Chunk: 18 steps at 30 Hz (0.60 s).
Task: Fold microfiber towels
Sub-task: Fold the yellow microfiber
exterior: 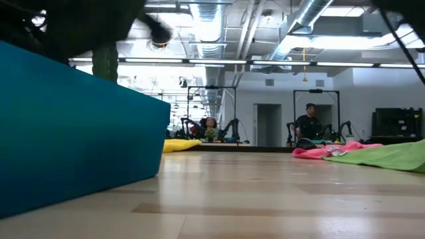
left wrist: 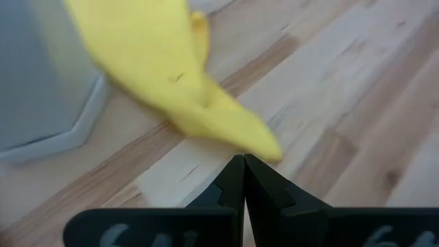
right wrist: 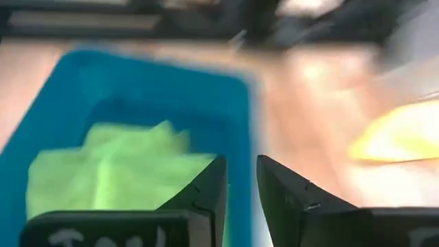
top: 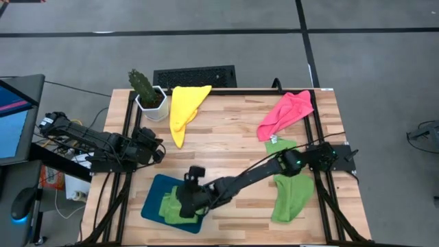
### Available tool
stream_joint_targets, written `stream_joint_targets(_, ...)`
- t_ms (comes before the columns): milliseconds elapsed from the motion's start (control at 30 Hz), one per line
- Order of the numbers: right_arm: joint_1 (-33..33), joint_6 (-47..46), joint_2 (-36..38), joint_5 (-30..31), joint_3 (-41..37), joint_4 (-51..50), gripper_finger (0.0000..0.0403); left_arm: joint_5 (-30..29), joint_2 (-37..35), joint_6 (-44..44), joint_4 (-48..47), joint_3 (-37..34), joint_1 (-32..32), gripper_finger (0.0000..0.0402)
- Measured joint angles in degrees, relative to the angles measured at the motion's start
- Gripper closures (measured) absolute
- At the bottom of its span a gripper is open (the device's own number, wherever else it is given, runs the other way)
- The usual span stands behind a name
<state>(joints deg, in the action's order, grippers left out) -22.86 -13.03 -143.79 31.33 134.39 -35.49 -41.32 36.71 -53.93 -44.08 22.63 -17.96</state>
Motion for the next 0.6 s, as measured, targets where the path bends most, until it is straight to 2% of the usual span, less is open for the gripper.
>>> stream_joint_targets(100, -0.40, 0.84, 6.68, 7.55, 0.51, -7.22, 0.0298, 0.01, 0.04, 4.42, 3.80, 0.83, 0.09, 0.0401)
stream_joint_targets(200, -0.23, 1.07, 10.90, 13.20, 0.21, -19.26, 0.0290, -0.13, 0.85, 10.05, 5.19, 3.68, 1.39, 0.0401)
stream_joint_targets(333, 1.79, 0.30, 16.91, 14.91, 0.04, -32.01, 0.0261, -1.34, 1.74, 16.39, 5.34, 8.80, 5.15, 0.0402)
stream_joint_targets(433, 4.85, -0.05, 21.08, 15.50, 0.42, -37.77, 0.0230, 0.40, 3.04, 23.00, 5.95, 11.50, 8.51, 0.0395)
stream_joint_targets(600, 10.81, 2.78, 21.45, 14.40, 0.05, -43.07, 0.0174, 5.15, 6.09, 28.72, 8.04, 12.53, 14.95, 0.0346)
